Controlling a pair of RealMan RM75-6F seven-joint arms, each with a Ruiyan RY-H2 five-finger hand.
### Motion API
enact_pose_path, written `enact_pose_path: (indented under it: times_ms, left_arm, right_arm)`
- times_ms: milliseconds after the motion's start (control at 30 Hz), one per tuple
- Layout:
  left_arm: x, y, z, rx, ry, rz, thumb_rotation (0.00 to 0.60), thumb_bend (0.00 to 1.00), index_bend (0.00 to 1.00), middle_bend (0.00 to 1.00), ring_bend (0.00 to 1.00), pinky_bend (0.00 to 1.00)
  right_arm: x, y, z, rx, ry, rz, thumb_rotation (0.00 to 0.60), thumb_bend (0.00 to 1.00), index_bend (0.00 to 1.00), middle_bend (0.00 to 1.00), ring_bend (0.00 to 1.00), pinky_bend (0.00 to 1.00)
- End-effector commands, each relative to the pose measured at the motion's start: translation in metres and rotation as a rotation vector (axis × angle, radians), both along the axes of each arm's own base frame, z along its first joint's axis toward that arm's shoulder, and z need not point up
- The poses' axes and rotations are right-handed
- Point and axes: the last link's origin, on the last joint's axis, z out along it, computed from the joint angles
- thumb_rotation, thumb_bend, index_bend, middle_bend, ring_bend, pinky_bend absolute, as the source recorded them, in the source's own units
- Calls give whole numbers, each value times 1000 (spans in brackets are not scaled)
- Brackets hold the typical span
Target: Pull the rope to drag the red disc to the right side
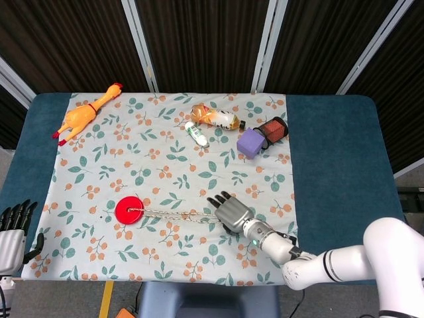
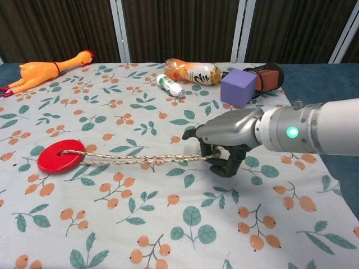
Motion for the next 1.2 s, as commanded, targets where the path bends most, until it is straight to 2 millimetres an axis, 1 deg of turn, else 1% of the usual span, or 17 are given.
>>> enact_pose_path:
  times_ms: [33,100,167,267,367,467,500,567,600,700,767,900,967,1033,1133,1167,1200]
  left_arm:
    - [0,0,-1,-2,-3,-2,586,525,0,22,0,33]
    - [1,0,-2,-3,-8,-7,586,525,0,21,0,33]
    - [2,0,-3,-5,-11,-10,587,525,0,21,0,33]
    - [4,0,-5,-10,-12,-17,585,525,0,21,0,33]
    - [7,1,-6,-13,-16,-25,590,527,0,21,0,32]
    - [9,1,-8,-18,-18,-34,590,526,0,21,0,33]
    - [10,1,-9,-21,-19,-38,589,526,0,22,0,33]
    - [11,2,-10,-25,-20,-42,589,524,0,21,0,33]
    - [12,3,-11,-28,-21,-45,589,524,0,21,0,33]
    - [14,5,-14,-40,-20,-53,589,525,0,22,0,33]
    - [16,7,-16,-49,-19,-59,589,525,0,22,0,33]
    - [21,10,-19,-54,-23,-72,590,525,0,21,0,33]
    - [21,10,-19,-58,-21,-72,590,525,0,21,0,33]
    - [21,11,-20,-60,-20,-70,590,525,0,22,0,33]
    - [22,11,-20,-59,-20,-69,586,524,0,21,0,33]
    - [22,11,-20,-59,-19,-69,587,524,0,22,0,33]
    - [22,11,-20,-59,-18,-69,586,525,0,22,0,32]
  right_arm:
    - [-11,2,11,-12,-13,-29,600,960,1000,123,0,0]
    - [-19,4,18,-21,-10,-39,600,996,1000,142,0,0]
    - [-26,6,25,-34,-10,-42,600,1000,1000,151,0,0]
    - [-43,11,45,-83,-18,-56,600,1000,1000,153,0,0]
    - [-72,16,74,-164,-28,-117,600,1000,1000,153,0,0]
    - [-114,20,111,-282,-40,-218,600,1000,1000,153,0,0]
    - [-133,21,127,-338,-49,-267,600,1000,1000,153,0,0]
    - [-162,24,152,-428,-80,-356,600,1000,1000,153,0,0]
    - [-180,27,168,-485,-106,-415,600,1000,1000,153,0,0]
    - [-221,38,201,-598,-159,-528,600,1000,1000,153,0,0]
    - [-240,46,215,-639,-192,-578,600,1000,1000,153,0,0]
    - [-259,56,231,-694,-245,-616,600,1000,1000,153,0,0]
    - [-266,58,238,-731,-256,-624,600,1000,1000,153,0,0]
    - [-269,56,244,-767,-270,-623,600,1000,1000,153,0,0]
    - [-265,52,243,-778,-310,-603,600,1000,1000,153,0,0]
    - [-260,50,240,-760,-325,-593,600,1000,1000,153,0,0]
    - [-251,47,235,-732,-348,-569,600,1000,1000,153,0,0]
